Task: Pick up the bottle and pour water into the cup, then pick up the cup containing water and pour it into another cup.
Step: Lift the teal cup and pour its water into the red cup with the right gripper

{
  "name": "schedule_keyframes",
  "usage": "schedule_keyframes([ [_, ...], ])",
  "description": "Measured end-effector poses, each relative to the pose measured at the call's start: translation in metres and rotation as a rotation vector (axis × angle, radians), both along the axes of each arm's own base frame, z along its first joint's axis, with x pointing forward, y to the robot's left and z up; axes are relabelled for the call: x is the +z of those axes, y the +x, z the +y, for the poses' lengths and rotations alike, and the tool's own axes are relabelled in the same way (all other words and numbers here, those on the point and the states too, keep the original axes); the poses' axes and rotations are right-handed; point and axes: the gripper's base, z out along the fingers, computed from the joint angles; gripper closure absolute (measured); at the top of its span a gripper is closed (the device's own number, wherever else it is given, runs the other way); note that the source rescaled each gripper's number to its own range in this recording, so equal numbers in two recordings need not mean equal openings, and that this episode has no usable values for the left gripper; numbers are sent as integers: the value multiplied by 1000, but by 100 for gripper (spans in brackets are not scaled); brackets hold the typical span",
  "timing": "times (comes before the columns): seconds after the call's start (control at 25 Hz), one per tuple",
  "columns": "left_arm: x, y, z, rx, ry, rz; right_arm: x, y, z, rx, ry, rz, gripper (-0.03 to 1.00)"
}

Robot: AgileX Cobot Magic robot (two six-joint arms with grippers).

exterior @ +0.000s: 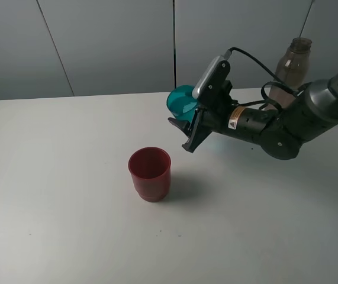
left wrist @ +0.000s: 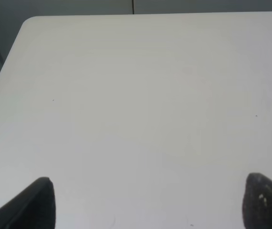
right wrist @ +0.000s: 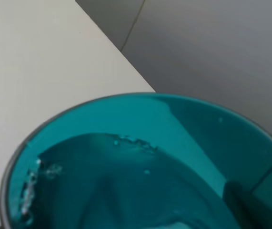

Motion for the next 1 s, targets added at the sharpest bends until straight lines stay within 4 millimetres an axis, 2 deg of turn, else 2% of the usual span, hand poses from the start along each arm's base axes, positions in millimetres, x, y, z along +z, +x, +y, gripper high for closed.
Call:
schedule_keyframes([
  [0.24, 0, 0, 0, 0, 0, 0, 2, -1, 1, 21, -12, -43, 89],
  [0.68, 0, 0, 0, -2, 4, 0, 26, -8, 13, 74, 12, -106, 89],
  [1.0, 0, 0, 0, -2, 3, 0, 22, -20, 21, 114, 4, -87, 89],
])
